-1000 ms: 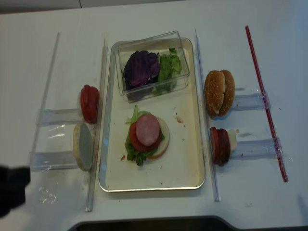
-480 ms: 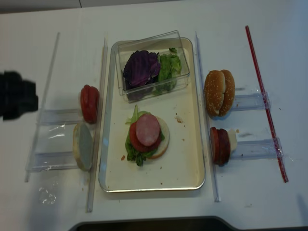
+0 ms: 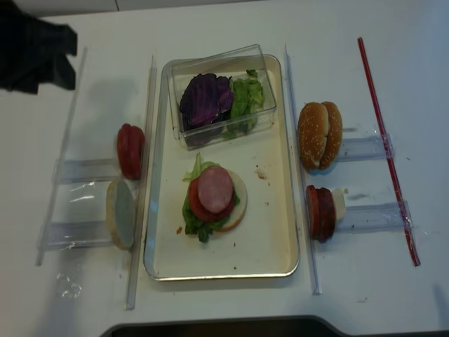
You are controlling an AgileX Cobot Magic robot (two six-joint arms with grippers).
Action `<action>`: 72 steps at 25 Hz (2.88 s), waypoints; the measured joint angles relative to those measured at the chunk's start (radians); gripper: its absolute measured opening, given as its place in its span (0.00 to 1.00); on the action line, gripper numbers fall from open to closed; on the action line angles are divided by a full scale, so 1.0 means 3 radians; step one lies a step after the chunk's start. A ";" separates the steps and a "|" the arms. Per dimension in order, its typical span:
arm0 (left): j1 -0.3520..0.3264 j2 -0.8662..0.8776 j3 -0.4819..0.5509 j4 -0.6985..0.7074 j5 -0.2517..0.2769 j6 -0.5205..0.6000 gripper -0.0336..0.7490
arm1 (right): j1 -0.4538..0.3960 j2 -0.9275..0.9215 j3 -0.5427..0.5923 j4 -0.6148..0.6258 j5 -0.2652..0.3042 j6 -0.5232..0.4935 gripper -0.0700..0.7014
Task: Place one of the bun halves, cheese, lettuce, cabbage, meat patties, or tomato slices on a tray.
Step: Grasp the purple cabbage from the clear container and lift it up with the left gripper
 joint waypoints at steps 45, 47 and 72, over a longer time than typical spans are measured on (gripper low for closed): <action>-0.1236 0.2861 -0.2049 -0.0002 -0.0053 -0.0152 0.64 | 0.0000 0.0000 0.0000 0.0000 0.0000 -0.0006 0.78; -0.1236 0.2872 -0.2062 -0.0002 -0.0053 -0.0152 0.59 | 0.0000 0.0000 0.0000 0.0000 0.0000 -0.0006 0.78; -0.1236 0.2839 -0.2062 0.0004 -0.0058 -0.0152 0.10 | 0.0000 0.0000 0.0000 0.0000 0.0000 0.0001 0.78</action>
